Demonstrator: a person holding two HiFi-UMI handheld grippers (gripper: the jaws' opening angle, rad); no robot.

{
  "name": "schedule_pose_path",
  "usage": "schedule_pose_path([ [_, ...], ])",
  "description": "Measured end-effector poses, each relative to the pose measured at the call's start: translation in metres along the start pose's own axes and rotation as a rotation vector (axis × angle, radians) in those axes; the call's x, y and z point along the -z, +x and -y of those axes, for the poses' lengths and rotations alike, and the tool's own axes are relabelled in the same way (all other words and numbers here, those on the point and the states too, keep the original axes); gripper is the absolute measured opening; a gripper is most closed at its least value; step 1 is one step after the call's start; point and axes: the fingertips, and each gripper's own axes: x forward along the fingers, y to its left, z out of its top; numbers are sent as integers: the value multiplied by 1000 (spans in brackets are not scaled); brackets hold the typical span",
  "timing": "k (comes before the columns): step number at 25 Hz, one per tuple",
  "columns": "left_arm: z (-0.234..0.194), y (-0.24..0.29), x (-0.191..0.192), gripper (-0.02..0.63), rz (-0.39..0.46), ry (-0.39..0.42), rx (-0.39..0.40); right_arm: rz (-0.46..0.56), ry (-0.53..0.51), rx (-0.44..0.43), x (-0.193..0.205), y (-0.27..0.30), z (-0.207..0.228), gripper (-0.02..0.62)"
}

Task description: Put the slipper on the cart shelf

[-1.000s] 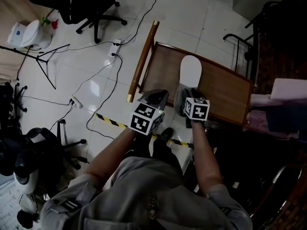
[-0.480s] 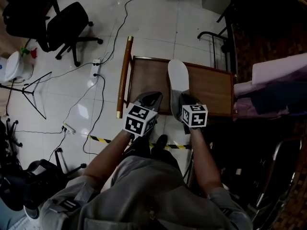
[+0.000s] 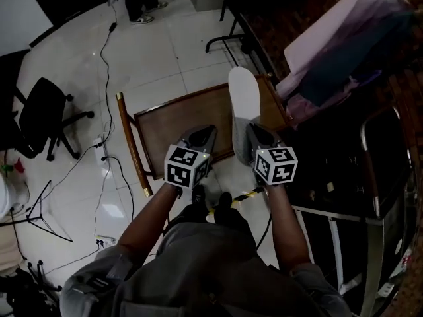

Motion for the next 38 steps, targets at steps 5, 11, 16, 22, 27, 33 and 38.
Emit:
schedule_pose_path([
  [5,57,19,-14,8,6,58,154,100,42,122,-8,-70,19,8],
  [11,138,27,-7,8,1,110,266,152,72,235,18,-160,29,8],
  [16,216,3,23,8,-40,176,378,185,119,348,57,-248,23,9],
  [22,313,-44,81,8,-95,240,506,197,167,458,116,-350,4,9],
  [27,386,-74,126,8,-140,288,618,205,218,574,165,-430,-12,9],
  [33,477,-99,164,8,-192,358,777,215,310,750,222,-525,-19,9],
  [38,550,-113,192,8,-232,414,914,232,401,893,267,-594,-19,9],
])
